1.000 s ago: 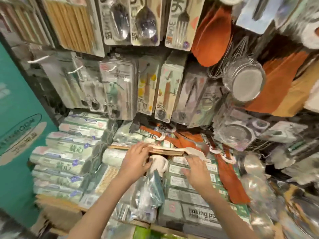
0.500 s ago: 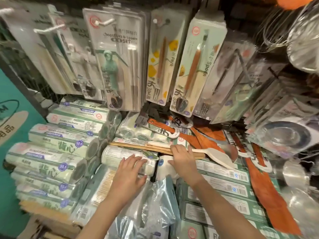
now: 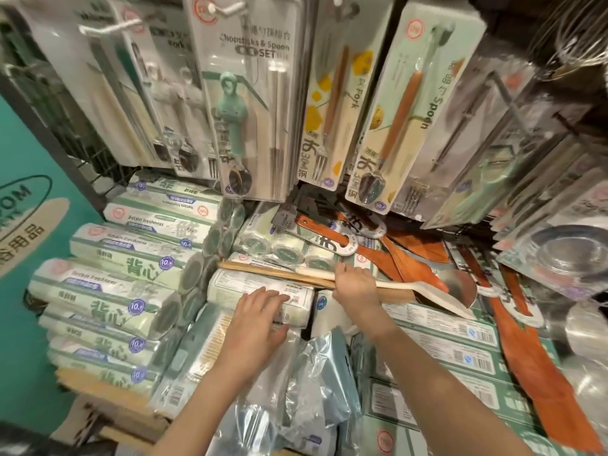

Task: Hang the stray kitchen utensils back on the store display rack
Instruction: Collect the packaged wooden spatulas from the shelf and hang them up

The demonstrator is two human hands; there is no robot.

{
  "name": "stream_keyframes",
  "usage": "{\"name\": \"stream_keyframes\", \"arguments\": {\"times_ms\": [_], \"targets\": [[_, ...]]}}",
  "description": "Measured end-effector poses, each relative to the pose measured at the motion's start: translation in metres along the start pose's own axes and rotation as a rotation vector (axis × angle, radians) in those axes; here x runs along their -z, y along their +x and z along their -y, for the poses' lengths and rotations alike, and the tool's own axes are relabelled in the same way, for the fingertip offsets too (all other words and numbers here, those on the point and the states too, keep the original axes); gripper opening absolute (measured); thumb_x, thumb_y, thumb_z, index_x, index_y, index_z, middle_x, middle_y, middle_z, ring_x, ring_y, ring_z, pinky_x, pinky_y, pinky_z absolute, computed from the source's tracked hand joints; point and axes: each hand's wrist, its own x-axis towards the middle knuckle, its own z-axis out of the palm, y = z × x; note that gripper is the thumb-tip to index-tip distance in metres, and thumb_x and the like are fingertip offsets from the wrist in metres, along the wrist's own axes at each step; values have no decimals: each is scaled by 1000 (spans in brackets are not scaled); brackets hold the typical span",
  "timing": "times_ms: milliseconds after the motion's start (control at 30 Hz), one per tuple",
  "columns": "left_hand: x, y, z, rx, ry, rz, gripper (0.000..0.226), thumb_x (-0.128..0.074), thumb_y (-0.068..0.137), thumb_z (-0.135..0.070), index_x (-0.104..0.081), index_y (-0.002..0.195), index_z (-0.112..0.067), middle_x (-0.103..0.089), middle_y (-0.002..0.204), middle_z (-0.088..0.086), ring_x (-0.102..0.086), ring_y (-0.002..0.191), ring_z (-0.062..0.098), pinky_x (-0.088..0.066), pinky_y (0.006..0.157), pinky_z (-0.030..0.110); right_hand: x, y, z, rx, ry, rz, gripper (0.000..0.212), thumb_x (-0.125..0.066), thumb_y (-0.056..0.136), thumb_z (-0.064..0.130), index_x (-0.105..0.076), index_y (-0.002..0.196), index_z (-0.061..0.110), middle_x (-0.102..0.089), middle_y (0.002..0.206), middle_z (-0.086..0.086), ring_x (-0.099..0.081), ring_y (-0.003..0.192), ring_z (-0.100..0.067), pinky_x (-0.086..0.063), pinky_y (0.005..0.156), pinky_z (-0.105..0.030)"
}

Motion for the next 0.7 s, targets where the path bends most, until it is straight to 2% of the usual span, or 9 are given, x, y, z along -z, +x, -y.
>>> {"name": "stream_keyframes", "arguments": {"times_ms": [133,200,267,333,433,533,567,633,700], "targets": [[2,-1,-7,40,-122,-4,50,-56,90,-34,-38,136,-30,-39,140,-11,-27,132,9,-18,112,25,17,-11,-2,49,64,-4,57,-44,88,4,-27,141,16,-53,124,-11,-48,115,-27,-34,98,-36],[7,0,-18,84,-306,-22,51,-57,90,-32,-39,136,-27,-44,135,-11,-35,123,4,-25,104,19,24,-25,-5,96,125,-50,56,-43,88,5,-28,141,17,-49,130,-10,-43,120,-26,-29,100,-36],[16,1,-36,176,-587,-21,56,-58,89,-36,-35,138,-25,-49,126,-16,-45,107,-4,-34,96,15,29,-44,-7,149,212,-149,53,-43,90,6,-30,141,18,-46,132,-8,-40,122,-24,-25,102,-35],[25,6,-56,274,-861,-20,59,-56,88,-42,-34,137,-20,-54,115,-17,-52,101,-3,-39,90,17,35,-59,-6,180,282,-201,50,-43,92,7,-31,139,19,-46,131,-5,-38,121,-21,-25,103,-34],[38,15,-79,356,-1164,-88,44,-54,90,-39,-46,123,-13,-62,98,-7,-61,101,11,-47,88,24,49,-70,1,207,320,-182,48,-43,90,8,-35,135,22,-45,122,-3,-38,112,-19,-27,96,-32],[54,19,-96,368,-1401,-170,35,-47,96,-33,-47,126,-15,-61,78,-6,-64,77,8,-54,79,28,63,-80,8,196,390,-143,53,-44,89,8,-33,137,25,-42,117,-3,-34,110,-19,-27,96,-33],[58,19,-100,357,-1446,-198,33,-43,98,-32,-47,127,-18,-61,80,-2,-64,77,10,-55,76,29,66,-84,9,184,429,-138,53,-44,90,11,-31,139,26,-39,114,-1,-33,108,-18,-29,98,-34],[68,17,-105,310,-1503,-232,30,-36,100,-30,-49,126,-24,-62,96,11,-63,89,23,-56,79,39,74,-95,9,177,492,-138,52,-48,93,29,-25,140,28,-33,111,3,-29,109,-16,-30,100,-37],[79,12,-107,250,-1532,-256,29,-34,101,-31,-51,124,-28,-61,102,13,-62,91,30,-57,80,43,84,-106,6,147,542,-111,65,-50,90,51,-18,142,30,-30,120,2,-26,116,-16,-27,102,-38]]}}
